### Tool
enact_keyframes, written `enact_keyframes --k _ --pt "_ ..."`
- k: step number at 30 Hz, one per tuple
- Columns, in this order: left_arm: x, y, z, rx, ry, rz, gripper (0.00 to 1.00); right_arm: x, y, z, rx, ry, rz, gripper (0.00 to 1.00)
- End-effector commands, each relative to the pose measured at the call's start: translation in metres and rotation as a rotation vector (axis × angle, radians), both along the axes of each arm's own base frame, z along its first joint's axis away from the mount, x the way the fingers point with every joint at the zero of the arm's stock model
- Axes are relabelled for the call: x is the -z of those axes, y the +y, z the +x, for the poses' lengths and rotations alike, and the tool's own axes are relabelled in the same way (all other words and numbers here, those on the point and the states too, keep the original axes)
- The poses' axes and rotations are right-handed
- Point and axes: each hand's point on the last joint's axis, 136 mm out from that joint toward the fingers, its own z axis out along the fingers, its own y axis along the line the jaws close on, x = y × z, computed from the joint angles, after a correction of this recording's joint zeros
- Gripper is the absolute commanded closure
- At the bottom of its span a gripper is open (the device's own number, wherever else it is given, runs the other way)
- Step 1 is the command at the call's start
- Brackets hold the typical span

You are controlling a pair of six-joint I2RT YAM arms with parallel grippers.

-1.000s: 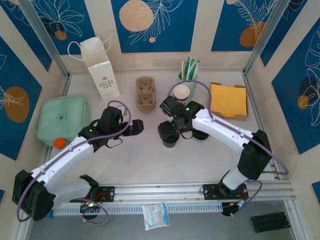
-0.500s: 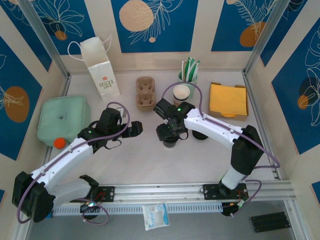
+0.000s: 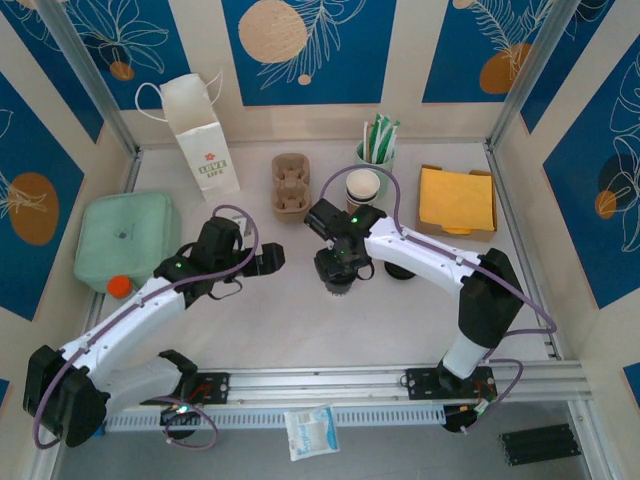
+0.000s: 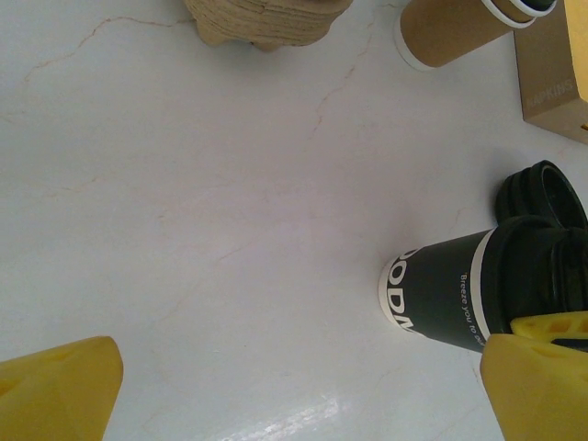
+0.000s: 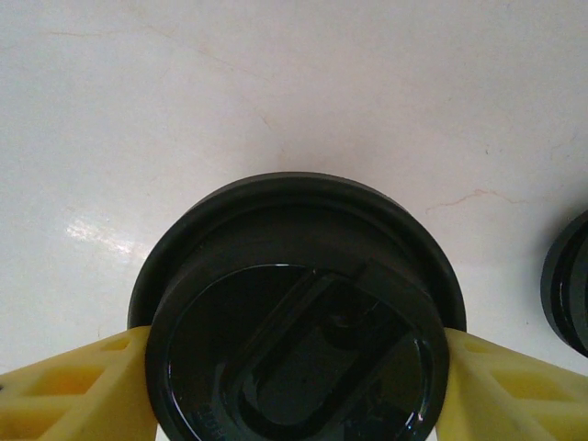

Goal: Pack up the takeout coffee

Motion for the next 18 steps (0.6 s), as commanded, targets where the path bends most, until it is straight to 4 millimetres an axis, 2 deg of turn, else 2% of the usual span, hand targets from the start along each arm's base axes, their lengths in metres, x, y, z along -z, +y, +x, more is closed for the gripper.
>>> enact_keyframes --k 1,9,18 --pt "-0.007 -0.002 0.001 0.005 -0.015 -0.035 0.01 -0.022 -0.007 0.013 0.020 -0.050 0.032 0.41" --pt "-0.005 -0.005 0.001 0.013 -0.006 -0.048 0.01 -0.049 -0.029 0.047 0.096 -0.102 0.108 0.42" --pt "-0.008 -0.006 0.000 0.018 -0.005 -0.054 0.00 -0.052 -0.064 0.080 0.196 -0.110 0.144 0.42"
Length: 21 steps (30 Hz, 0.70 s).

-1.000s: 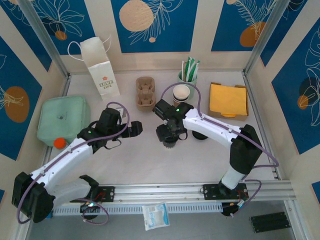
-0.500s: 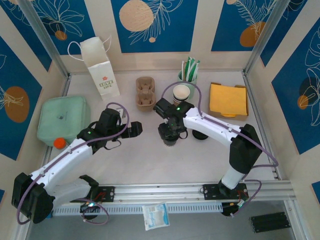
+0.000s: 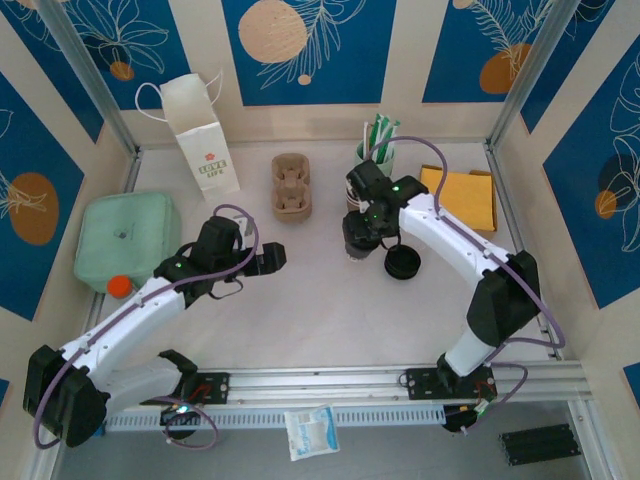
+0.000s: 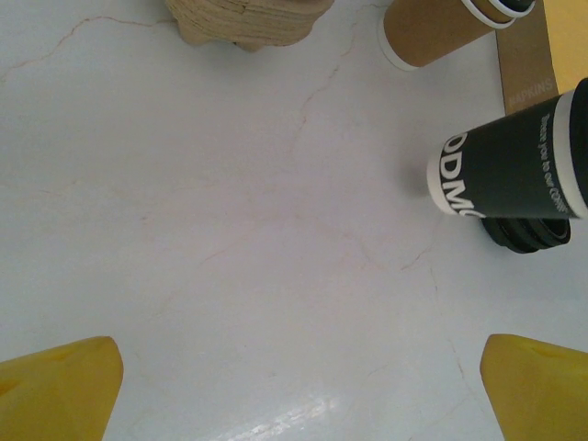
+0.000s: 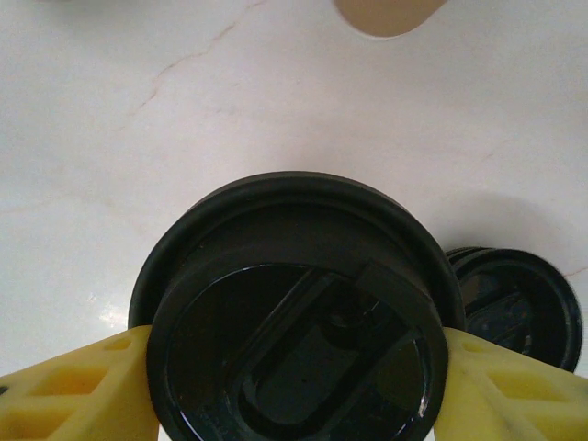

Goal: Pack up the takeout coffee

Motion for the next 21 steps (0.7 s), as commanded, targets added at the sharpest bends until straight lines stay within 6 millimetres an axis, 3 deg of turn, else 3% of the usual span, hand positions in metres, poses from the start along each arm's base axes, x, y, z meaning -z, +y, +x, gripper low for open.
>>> enact_keyframes --k 1,12,21 --pt "-0.005 -0.001 0.000 0.001 -0.002 -0.031 0.01 -0.014 -0.005 0.012 0.001 -0.029 0.038 0.42" --pt "-0.007 -0.002 -0.001 0.000 0.001 -0.042 0.01 -0.010 -0.046 0.042 0.110 -0.041 0.042 0.42" --pt "-0.009 -0.001 -0.001 -0.001 0.000 -0.043 0.01 0.006 -0.062 0.061 0.123 -0.021 -0.032 0.42"
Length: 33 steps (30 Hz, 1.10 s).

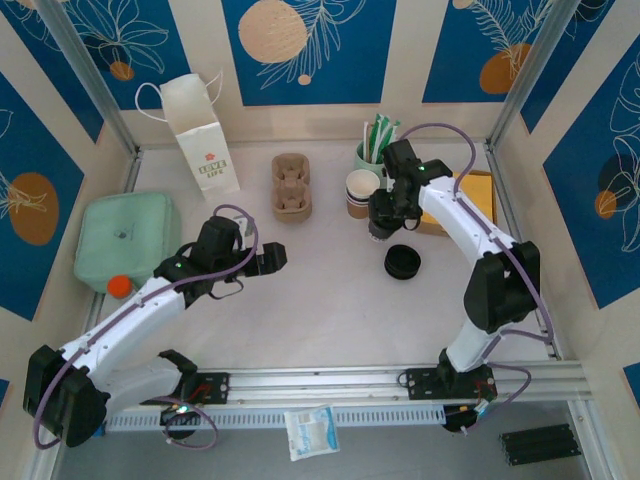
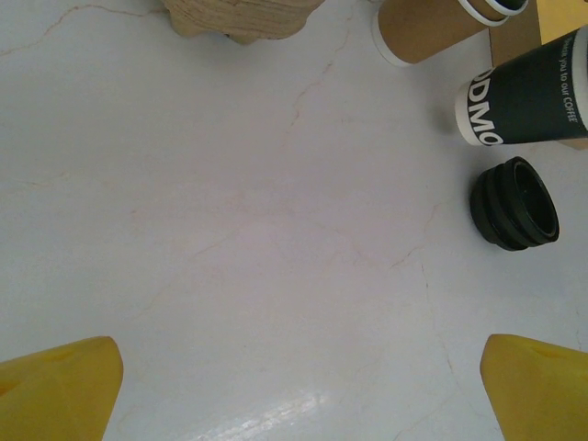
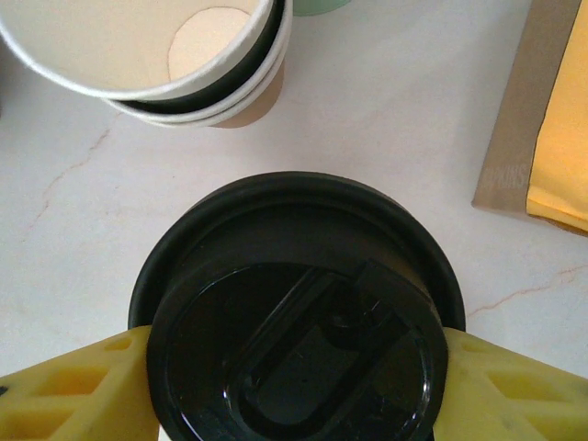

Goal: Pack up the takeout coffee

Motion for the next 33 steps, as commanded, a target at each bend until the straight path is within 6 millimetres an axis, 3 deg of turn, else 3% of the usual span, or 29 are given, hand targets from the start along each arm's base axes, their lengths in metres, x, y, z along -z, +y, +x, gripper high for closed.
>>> enact_keyframes --k 1,8,13,17,27,33 --pt "-0.009 0.001 0.000 0.000 -0.017 -0.023 0.01 0.004 -0.004 0.009 -0.017 0.001 -0.039 0.42" --pt "-0.010 0.002 0.000 -0.003 -0.020 -0.021 0.01 0.020 -0.006 0.010 -0.023 0.038 -0.067 0.41" --pt "-0.011 0.002 0.000 -0.005 -0.020 -0.020 0.01 0.021 -0.004 0.009 -0.026 0.045 -0.058 0.29" --pt "-0.011 0.002 0.001 -0.006 -0.020 -0.021 0.01 0.017 -0.003 0.009 -0.025 0.042 -0.050 0.22" --pt "-0.012 0.001 0.001 -0.004 -0.017 -0.019 0.01 0.006 0.001 0.009 -0.026 0.027 -0.019 0.16" --pt "-0.014 0.002 0.001 -0.003 -0.019 -0.019 0.01 -0.011 0.002 0.008 -0.024 -0.005 -0.001 0.11"
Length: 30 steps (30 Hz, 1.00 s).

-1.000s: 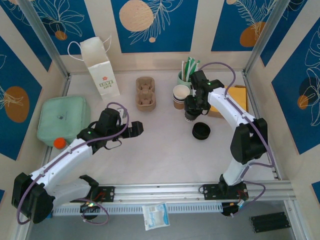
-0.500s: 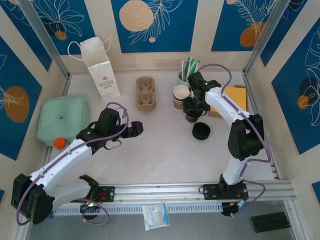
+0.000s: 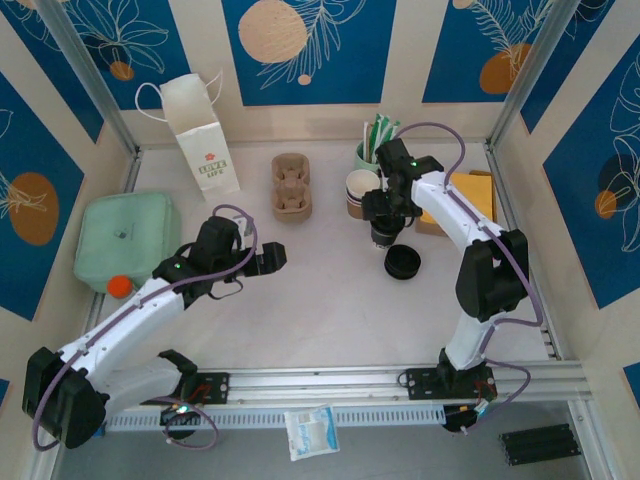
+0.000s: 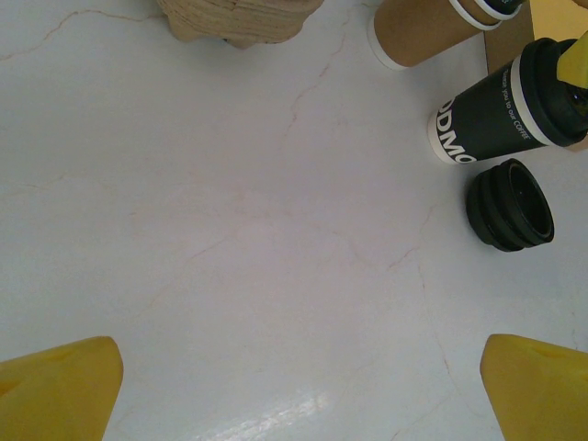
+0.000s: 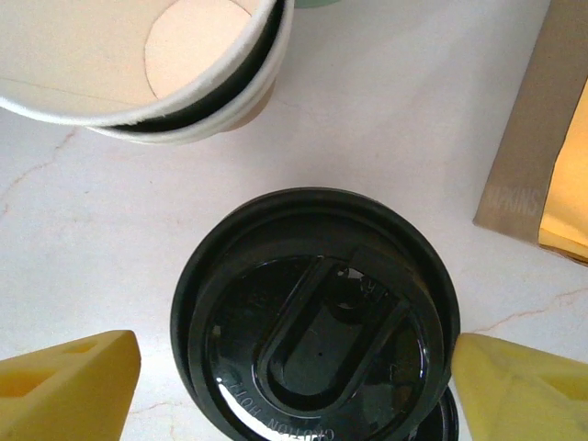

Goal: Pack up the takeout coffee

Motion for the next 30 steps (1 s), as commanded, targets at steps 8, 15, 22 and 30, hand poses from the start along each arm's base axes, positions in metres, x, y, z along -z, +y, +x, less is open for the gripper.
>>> enact_keyframes --k 8,15,22,30 --pt "-0.020 0.003 0.003 -0.003 -0.022 0.004 0.01 -0.064 0.001 -0.014 0.015 -0.116 0.094 0.06" --pt "-0.040 0.007 0.008 -0.023 -0.034 0.038 0.01 -0.097 0.013 -0.028 0.002 -0.225 0.178 0.01" --pt "-0.070 0.014 0.021 -0.068 -0.072 0.080 0.01 -0.154 0.038 -0.044 -0.054 -0.374 0.412 0.01" --pt "-0.088 0.019 0.043 -0.097 -0.064 0.111 0.01 -0.183 0.076 -0.065 -0.124 -0.376 0.687 0.01"
